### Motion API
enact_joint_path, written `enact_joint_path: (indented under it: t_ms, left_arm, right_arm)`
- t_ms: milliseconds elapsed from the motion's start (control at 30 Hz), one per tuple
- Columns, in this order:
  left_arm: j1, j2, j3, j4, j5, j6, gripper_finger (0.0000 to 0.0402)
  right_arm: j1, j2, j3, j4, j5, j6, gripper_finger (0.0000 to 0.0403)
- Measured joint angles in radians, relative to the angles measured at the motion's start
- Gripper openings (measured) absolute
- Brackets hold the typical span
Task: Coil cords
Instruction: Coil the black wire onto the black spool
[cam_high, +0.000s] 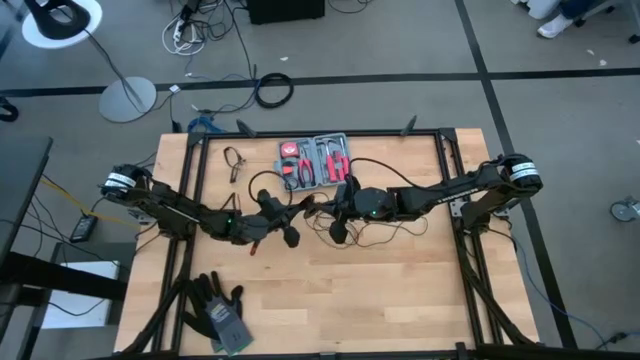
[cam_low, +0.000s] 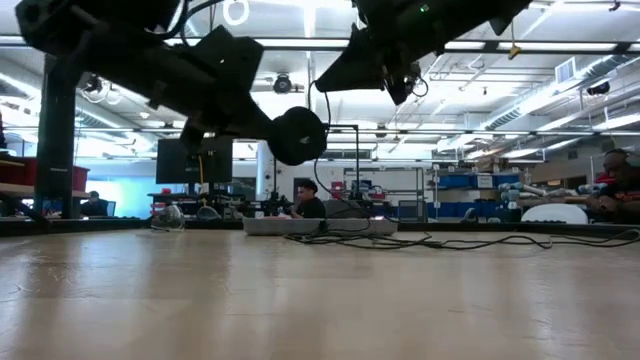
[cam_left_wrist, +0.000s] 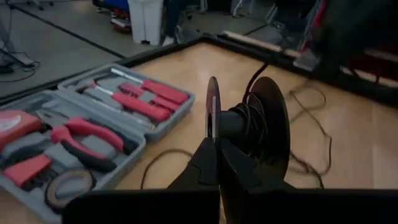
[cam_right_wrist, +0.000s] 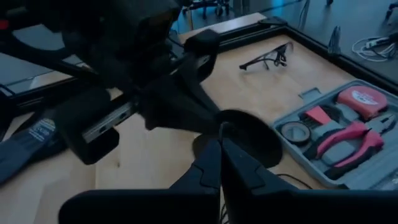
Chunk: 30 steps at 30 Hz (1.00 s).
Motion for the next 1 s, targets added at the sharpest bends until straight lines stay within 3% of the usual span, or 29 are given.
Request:
enact_joint_path:
  t_ms: [267, 767, 1000]
  left_arm:
    - [0.052, 0.000, 0.064, 0.003, 0.056, 0.056, 0.0000]
    - [0.071, 0.001, 0.062, 0.007, 0.067, 0.041, 0.0000]
    - [0.050, 0.001, -0.044, 0.137, 0.055, -0.022, 0.0000]
  right_arm:
    - [0.002, 0.078, 0.000, 0.041, -0.026, -0.013, 0.0000]
    - [-0.003, 0.235, 0.008, 0.115, -0.040, -0.045, 0.0001]
    - [0.003, 0.246, -0.019, 0.027, -0.038, 0.029, 0.0023]
